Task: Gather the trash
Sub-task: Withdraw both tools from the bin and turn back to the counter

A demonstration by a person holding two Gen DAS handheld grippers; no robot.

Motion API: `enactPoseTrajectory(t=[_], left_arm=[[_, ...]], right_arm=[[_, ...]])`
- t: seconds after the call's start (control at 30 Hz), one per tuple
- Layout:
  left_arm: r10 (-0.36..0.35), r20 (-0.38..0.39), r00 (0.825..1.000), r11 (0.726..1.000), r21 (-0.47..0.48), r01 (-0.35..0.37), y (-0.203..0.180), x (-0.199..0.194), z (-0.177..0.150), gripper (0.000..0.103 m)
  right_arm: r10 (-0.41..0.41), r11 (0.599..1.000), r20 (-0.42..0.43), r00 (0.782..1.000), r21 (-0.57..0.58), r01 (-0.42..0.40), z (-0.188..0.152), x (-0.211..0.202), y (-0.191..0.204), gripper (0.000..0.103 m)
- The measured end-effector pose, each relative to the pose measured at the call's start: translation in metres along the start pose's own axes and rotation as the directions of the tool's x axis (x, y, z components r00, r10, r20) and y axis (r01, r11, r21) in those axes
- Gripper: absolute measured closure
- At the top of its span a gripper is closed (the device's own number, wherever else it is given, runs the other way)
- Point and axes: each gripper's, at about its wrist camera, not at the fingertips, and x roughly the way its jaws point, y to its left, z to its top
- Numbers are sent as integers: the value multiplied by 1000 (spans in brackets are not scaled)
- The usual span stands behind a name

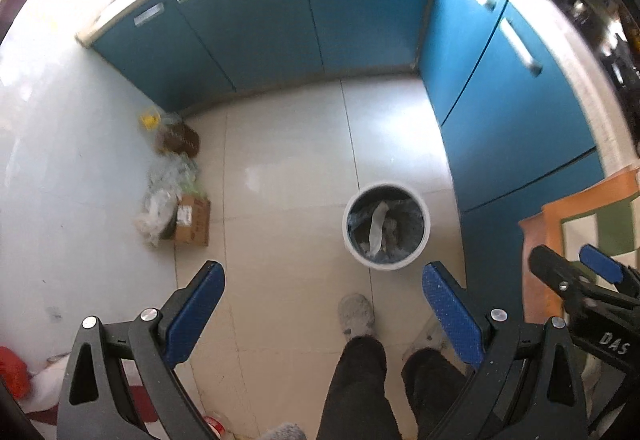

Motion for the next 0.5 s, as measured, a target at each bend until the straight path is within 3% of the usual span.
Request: enactPoseTrajectory(t=[0.17, 0.27, 0.4, 0.5], left_arm=[[-28, 98, 995, 994, 108, 17, -67, -55, 26, 2], [-95, 119, 988, 975, 213, 68, -134, -77, 38, 2], [-181, 106, 978, 912, 390, 126, -241, -85, 43, 2], [-236, 24, 971, 846, 497, 193, -317, -74, 41, 2]], right_arm=[[-11, 978, 139, 990, 209, -18, 2, -87, -72, 0], [-114, 928, 207, 972, 372, 30, -11, -138, -142, 0], [-332, 840, 209, 920, 510, 187, -41, -187, -235, 0], [-409, 768, 136, 902, 585, 260, -63, -202, -302, 0]])
